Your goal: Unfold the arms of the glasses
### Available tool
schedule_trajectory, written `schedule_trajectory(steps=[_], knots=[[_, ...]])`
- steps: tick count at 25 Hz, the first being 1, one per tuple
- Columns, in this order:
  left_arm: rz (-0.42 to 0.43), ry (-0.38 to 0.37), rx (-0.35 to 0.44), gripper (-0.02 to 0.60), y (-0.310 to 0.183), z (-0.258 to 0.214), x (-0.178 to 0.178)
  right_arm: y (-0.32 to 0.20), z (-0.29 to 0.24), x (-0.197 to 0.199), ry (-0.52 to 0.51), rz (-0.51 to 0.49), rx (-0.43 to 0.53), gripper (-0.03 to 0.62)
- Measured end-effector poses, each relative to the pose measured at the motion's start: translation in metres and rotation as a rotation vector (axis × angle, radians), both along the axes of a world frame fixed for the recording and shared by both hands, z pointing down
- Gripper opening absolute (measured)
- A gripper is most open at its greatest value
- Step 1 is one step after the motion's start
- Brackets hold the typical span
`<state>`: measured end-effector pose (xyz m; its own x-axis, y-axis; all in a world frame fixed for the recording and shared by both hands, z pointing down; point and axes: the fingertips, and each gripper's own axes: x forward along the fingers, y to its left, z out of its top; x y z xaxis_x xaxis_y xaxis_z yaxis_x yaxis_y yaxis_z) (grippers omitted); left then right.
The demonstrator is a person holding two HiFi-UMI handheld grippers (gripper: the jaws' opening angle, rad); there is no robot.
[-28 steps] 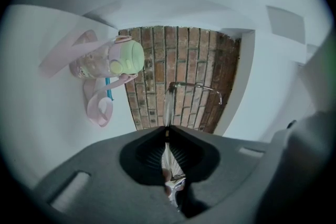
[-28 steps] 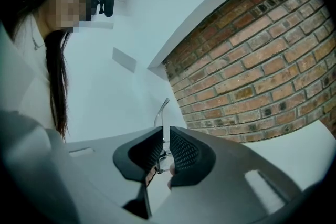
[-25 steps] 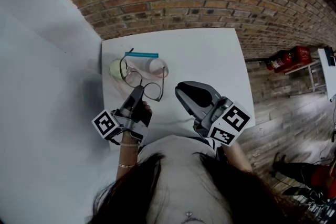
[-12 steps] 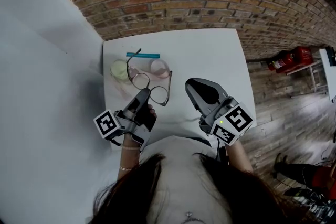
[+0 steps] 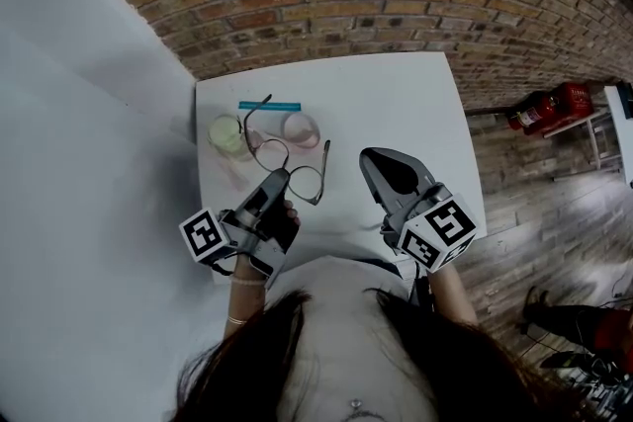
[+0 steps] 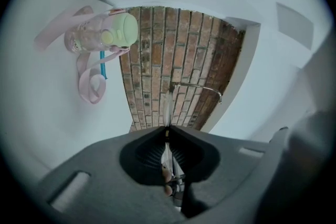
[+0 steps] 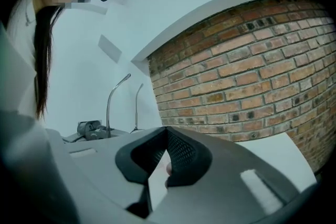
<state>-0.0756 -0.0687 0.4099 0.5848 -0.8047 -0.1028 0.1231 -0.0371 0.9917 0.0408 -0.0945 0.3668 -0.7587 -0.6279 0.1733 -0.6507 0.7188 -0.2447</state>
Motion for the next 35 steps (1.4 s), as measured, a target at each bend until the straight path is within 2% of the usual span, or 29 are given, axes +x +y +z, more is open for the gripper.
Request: schedule_trajectory(steps=[10,19,35], knots=[[0.032,-0.011,0.016,0.021,0.004,-0.008,0.022,0.003,0.004,0.022,0.054,0.049,0.013,0.003],[0.038,-0.039,0.039,0.021,0.011,-0.012,0.044,0.012,0.0,0.034,0.043,0.022,0.03,0.003],[0.042,-0.032,0.082,0.021,0.027,-0.02,0.085,0.032,-0.008,0.065,0.028,-0.002,0.057,0.003]])
